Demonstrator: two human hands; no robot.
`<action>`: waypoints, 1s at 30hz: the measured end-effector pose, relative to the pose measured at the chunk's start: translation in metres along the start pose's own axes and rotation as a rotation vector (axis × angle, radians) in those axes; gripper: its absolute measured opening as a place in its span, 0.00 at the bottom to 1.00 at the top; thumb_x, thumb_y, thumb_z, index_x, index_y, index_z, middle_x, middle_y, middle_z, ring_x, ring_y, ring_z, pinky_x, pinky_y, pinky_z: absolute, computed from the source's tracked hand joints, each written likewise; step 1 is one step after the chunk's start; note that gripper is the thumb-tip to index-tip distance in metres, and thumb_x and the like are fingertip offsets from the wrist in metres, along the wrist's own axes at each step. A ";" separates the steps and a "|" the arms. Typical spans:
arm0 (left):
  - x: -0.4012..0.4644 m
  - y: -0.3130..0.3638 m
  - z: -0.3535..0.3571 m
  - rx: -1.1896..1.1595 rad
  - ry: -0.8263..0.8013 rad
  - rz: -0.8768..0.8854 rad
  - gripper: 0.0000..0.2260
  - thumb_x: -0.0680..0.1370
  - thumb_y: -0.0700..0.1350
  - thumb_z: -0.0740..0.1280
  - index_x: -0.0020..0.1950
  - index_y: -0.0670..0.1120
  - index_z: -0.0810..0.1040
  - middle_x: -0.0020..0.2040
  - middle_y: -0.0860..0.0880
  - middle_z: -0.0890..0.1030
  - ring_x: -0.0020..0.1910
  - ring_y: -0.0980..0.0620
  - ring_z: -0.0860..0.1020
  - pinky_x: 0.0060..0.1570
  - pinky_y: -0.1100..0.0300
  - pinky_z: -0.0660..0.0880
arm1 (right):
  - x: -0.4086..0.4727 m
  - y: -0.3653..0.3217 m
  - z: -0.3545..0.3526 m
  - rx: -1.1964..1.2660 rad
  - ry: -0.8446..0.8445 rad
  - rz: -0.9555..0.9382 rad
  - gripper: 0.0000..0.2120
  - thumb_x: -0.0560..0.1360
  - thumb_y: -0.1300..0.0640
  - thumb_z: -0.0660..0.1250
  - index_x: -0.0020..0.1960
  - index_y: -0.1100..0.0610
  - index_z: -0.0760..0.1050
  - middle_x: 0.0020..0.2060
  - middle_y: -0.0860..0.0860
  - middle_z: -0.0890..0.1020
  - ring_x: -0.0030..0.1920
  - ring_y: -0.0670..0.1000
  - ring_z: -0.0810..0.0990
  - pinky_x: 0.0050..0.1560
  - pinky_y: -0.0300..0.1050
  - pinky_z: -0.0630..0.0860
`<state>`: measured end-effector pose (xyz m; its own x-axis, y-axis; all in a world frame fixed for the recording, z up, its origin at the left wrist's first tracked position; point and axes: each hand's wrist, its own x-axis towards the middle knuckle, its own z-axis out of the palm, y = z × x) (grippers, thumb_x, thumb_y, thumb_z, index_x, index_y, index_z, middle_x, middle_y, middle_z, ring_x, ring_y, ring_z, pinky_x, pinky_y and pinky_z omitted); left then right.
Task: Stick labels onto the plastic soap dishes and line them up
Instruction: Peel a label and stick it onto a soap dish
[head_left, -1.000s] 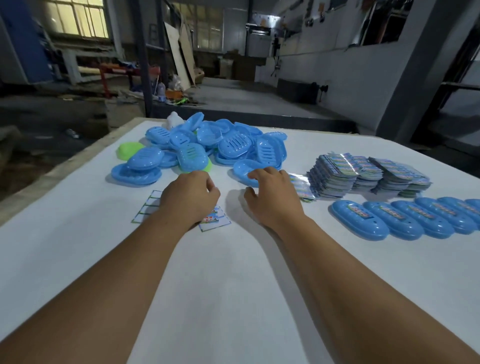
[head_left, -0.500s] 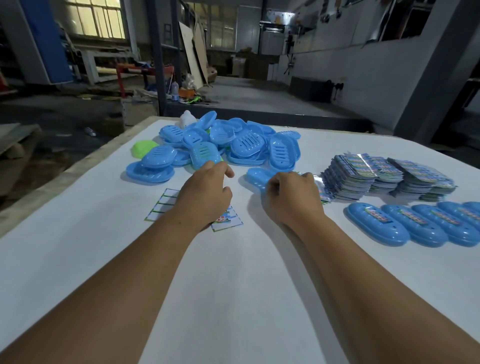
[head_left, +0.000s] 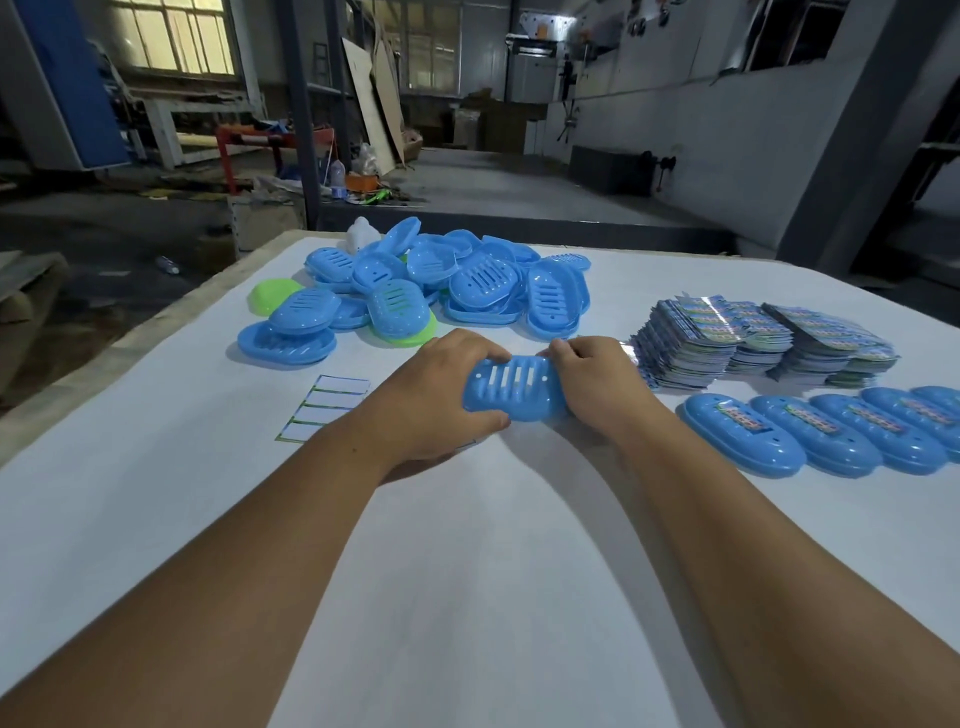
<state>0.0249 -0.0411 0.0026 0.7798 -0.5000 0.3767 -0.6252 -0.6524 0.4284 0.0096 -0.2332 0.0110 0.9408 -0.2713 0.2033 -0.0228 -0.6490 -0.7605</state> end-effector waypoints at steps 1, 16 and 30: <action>0.000 0.000 0.001 0.001 -0.014 -0.014 0.27 0.71 0.53 0.77 0.68 0.54 0.73 0.63 0.55 0.75 0.60 0.57 0.72 0.60 0.61 0.69 | 0.000 0.001 0.000 -0.022 -0.005 -0.004 0.19 0.84 0.54 0.57 0.49 0.63 0.82 0.42 0.57 0.83 0.45 0.58 0.79 0.45 0.50 0.74; -0.002 -0.004 -0.020 0.052 0.063 -0.410 0.11 0.77 0.52 0.68 0.59 0.57 0.79 0.56 0.55 0.80 0.55 0.52 0.77 0.54 0.55 0.74 | -0.006 0.008 0.004 -0.244 -0.135 -0.103 0.15 0.79 0.44 0.66 0.60 0.50 0.81 0.58 0.47 0.83 0.60 0.51 0.78 0.61 0.48 0.75; -0.009 -0.004 -0.032 0.019 -0.045 -0.631 0.30 0.70 0.53 0.79 0.69 0.50 0.72 0.65 0.47 0.76 0.61 0.49 0.75 0.50 0.58 0.68 | -0.007 0.008 0.007 -0.295 -0.135 -0.112 0.14 0.80 0.44 0.63 0.60 0.49 0.80 0.58 0.49 0.82 0.61 0.54 0.77 0.63 0.53 0.75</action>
<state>0.0192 -0.0158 0.0234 0.9990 -0.0386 0.0212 -0.0440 -0.8391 0.5423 0.0053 -0.2316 -0.0009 0.9787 -0.1034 0.1773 0.0048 -0.8522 -0.5232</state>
